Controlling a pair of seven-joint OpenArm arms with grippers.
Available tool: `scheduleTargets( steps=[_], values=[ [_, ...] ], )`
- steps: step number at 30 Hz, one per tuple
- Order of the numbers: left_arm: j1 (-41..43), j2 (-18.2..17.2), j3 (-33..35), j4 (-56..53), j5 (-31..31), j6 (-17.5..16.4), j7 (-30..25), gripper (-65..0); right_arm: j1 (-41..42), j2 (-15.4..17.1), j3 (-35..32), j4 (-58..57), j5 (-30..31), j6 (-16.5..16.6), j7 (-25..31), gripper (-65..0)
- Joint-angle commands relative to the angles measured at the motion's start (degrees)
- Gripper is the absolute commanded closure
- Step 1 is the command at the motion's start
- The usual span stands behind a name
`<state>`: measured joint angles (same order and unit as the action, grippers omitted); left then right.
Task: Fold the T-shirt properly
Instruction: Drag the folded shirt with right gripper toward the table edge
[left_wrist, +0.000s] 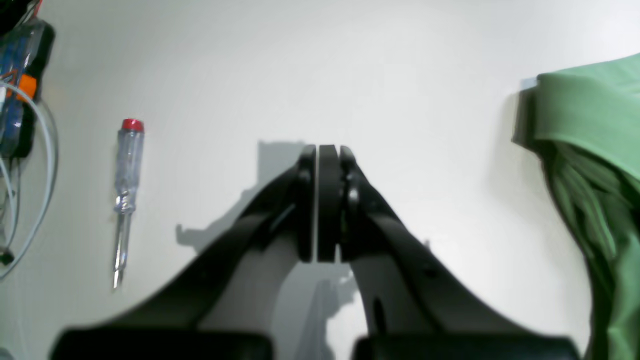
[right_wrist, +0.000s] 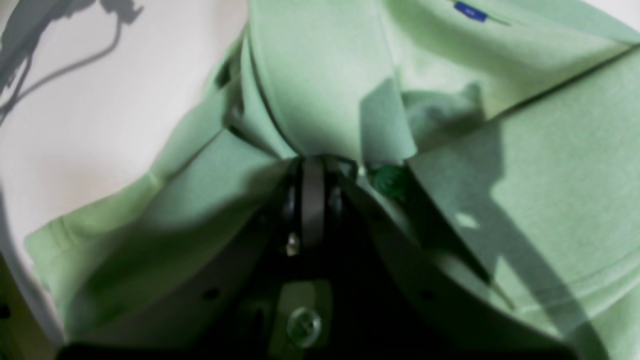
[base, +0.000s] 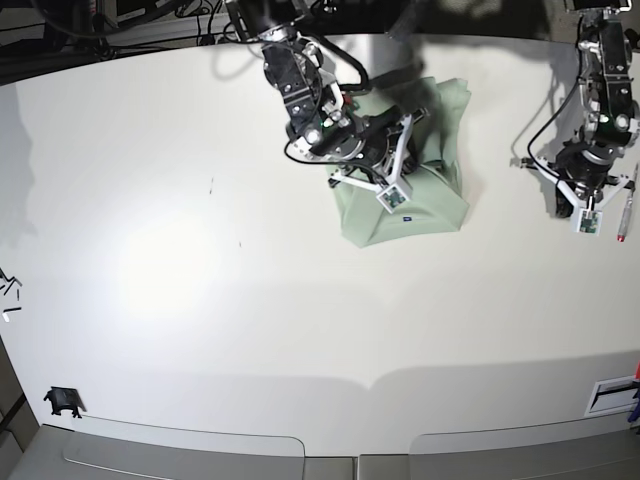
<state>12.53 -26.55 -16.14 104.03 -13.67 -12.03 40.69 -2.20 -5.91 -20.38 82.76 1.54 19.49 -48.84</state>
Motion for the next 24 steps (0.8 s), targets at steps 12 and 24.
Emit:
scheduleTargets(
  steps=[12, 24],
  values=[
    [-0.6, -0.9, -0.4, 0.9, -0.3, 0.3, -1.3, 0.0, -2.1, 14.0, 11.4, 0.7, 2.4, 3.1, -6.7, 0.0],
    [-0.6, -0.9, -0.4, 0.9, -0.3, 0.3, -1.3, 0.0, -10.7, 29.3, 26.4, 0.7, 12.9, 13.0, -7.1, 0.0]
  ],
)
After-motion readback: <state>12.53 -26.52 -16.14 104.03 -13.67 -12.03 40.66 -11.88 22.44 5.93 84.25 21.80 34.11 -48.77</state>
